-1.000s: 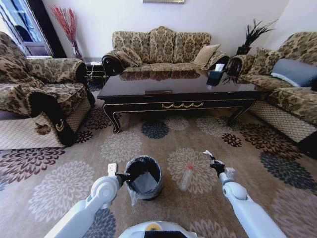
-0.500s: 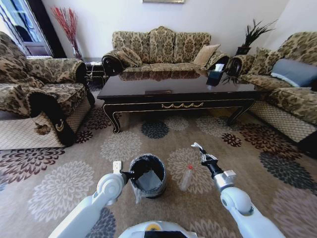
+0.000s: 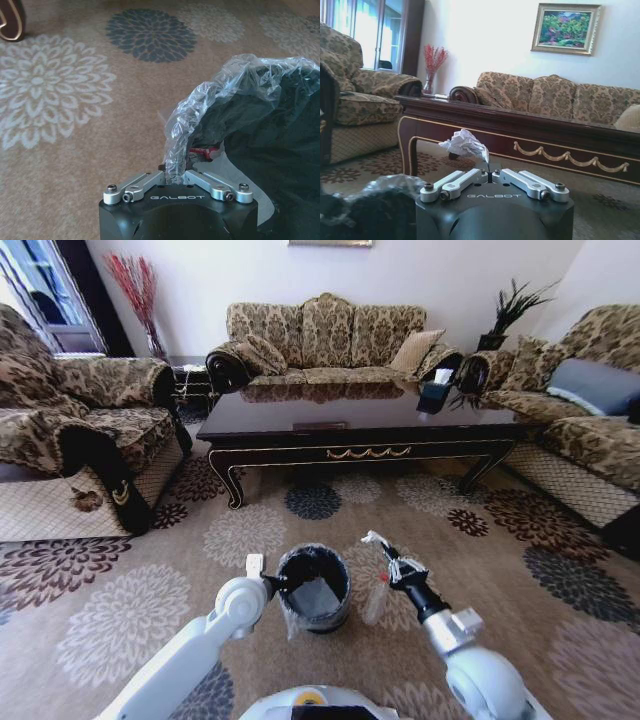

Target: Move to the front of the table and pick up the trash from the floor, then place it into the trash bin.

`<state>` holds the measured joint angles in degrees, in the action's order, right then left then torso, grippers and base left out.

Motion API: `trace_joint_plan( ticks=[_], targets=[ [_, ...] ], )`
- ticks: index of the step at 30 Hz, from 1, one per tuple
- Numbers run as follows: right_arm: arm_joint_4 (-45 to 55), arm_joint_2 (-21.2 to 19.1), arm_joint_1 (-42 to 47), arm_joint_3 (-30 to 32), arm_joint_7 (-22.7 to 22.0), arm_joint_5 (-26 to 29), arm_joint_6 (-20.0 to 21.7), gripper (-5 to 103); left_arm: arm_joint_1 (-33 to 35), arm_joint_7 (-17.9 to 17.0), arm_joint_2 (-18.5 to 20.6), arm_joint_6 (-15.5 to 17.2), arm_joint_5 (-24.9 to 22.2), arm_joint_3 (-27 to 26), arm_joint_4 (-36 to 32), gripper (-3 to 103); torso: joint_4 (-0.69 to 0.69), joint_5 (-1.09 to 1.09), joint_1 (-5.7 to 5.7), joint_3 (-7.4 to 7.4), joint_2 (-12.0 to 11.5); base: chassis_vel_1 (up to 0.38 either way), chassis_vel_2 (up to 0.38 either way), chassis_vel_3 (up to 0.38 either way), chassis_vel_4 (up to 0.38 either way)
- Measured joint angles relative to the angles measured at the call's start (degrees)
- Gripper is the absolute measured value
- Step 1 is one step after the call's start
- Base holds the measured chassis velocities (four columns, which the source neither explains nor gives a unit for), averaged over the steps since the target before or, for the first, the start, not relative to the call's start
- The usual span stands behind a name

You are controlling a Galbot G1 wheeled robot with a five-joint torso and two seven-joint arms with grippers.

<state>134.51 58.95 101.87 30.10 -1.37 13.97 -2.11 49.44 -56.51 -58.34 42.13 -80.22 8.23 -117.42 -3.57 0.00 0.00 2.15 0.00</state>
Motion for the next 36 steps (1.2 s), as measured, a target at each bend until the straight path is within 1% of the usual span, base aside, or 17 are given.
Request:
trace_joint_plan(
  ticks=[5, 7, 10, 15, 21, 27, 30, 32, 35, 36],
  targets=[
    [2.3, 1.7, 3.8, -1.3, 1.4, -3.6, -0.9, 0, -3.5, -0.5, -1.7, 0.0, -0.6, 4.3, 1.7, 0, 0.01, 0.00, 0.00, 0.00, 0.0, 0.000, 0.000, 0.000, 0.000],
    [2.3, 1.8, 4.0, -1.4, 1.4, -3.9, -1.0, 0, -3.7, -0.6, -1.9, 0.0, -0.6, 4.7, 1.9, 0, 0.01, 0.00, 0.00, 0.00, 0.0, 0.000, 0.000, 0.000, 0.000],
    [2.5, 2.2, 5.5, -1.9, 2.5, -5.9, -1.8, 0, -4.9, -1.1, -3.6, 0.0, -0.8, 7.2, 2.6, 0, 0.00, 0.00, 0.00, 0.00, 0.0, 0.000, 0.000, 0.000, 0.000],
    [2.0, 2.8, 6.1, -2.6, 3.2, -7.3, -2.5, 0, -4.9, -1.4, -5.3, 0.0, -0.7, 9.2, 2.9, 0, 0.01, 0.01, 0.00, 0.00, 0.0, 0.000, 0.000, 0.000, 0.000],
    [1.5, 2.9, 6.6, -2.4, 3.1, -7.6, -3.1, 0, -4.5, -1.7, -5.6, 0.0, -0.6, 9.5, 3.0, 0, 0.01, 0.01, 0.00, 0.00, 0.0, 0.000, 0.000, 0.000, 0.000],
    [1.7, 2.0, 6.8, -2.1, 3.1, -7.6, -3.2, 0, -4.6, -1.8, -6.0, 0.0, -0.6, 9.9, 3.1, 0, 0.01, 0.01, 0.00, 0.00, 0.0, 0.000, 0.000, 0.000, 0.000],
    [1.8, 2.2, 7.5, -2.4, 3.5, -7.6, -3.4, 15, -4.4, -2.1, -6.5, 0.0, -0.6, 8.8, 3.1, 0, 0.01, 0.00, 0.00, 0.00, 0.0, 0.000, 0.000, 0.000, 0.000],
    [1.7, 2.2, 7.6, -2.4, 3.5, -7.6, -3.4, 15, -4.4, -2.2, -6.6, 0.0, -0.7, 8.7, 3.0, 0, 0.01, 0.00, 0.00, 0.00, 0.0, 0.000, 0.000, 0.000, 0.000],
    [1.6, 1.8, 7.6, -2.4, 3.5, -7.6, -3.5, 32, -4.5, -2.5, -6.5, 0.0, -1.0, 8.8, 2.6, 0, 0.00, 0.00, 0.00, 0.00, 0.0, 0.000, 0.000, 0.000, 0.000],
    [1.6, 1.8, 7.6, -2.4, 3.5, -7.6, -3.5, 32, -4.5, -2.5, -6.5, 0.0, -1.0, 8.8, 2.6, 0, 0.00, 0.00, 0.00, 0.00, 0.0, 0.000, 0.000, 0.000, 0.000]
  ],
)
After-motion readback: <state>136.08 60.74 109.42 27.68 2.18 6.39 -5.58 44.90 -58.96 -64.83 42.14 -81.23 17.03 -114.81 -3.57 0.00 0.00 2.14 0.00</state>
